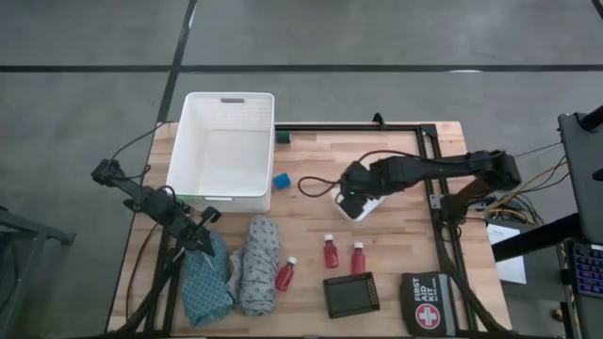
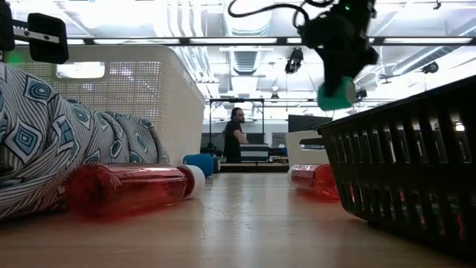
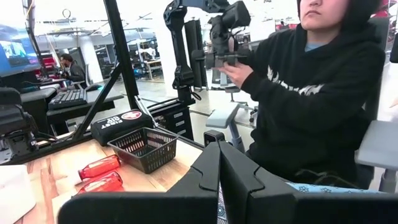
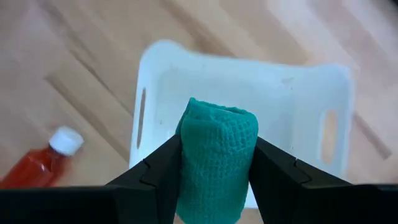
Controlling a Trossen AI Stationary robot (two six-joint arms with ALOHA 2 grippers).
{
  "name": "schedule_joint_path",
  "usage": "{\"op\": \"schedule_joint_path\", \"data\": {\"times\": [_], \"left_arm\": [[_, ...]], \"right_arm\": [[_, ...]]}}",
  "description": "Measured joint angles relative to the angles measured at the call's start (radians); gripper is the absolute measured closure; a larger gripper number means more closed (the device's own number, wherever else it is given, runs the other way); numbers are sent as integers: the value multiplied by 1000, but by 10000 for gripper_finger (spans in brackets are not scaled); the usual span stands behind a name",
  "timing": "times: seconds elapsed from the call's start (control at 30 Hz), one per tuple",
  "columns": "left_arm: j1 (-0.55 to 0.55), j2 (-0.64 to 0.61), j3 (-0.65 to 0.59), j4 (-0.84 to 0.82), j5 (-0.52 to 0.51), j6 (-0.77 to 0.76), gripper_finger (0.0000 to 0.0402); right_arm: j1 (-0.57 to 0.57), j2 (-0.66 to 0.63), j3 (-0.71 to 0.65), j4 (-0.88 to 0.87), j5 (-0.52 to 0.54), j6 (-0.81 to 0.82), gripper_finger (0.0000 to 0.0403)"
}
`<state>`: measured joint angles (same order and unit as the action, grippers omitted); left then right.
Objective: Pick & place medical supplies in basket/bin
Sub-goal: Put the light green bandage into the small white bin
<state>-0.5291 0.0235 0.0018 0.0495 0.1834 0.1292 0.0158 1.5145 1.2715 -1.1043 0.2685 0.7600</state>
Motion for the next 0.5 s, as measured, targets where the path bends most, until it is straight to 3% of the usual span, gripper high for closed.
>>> {"op": "schedule_joint_path", "data": {"times": [0.2, 0.5], "left_arm": [[0, 0, 0, 0, 0, 0, 396], [0, 0, 0, 0, 0, 0, 396]], "right_arm": [[-35, -59, -134, 45, -5, 52, 246], [-200, -91, -267, 154, -92, -162, 246]]}}
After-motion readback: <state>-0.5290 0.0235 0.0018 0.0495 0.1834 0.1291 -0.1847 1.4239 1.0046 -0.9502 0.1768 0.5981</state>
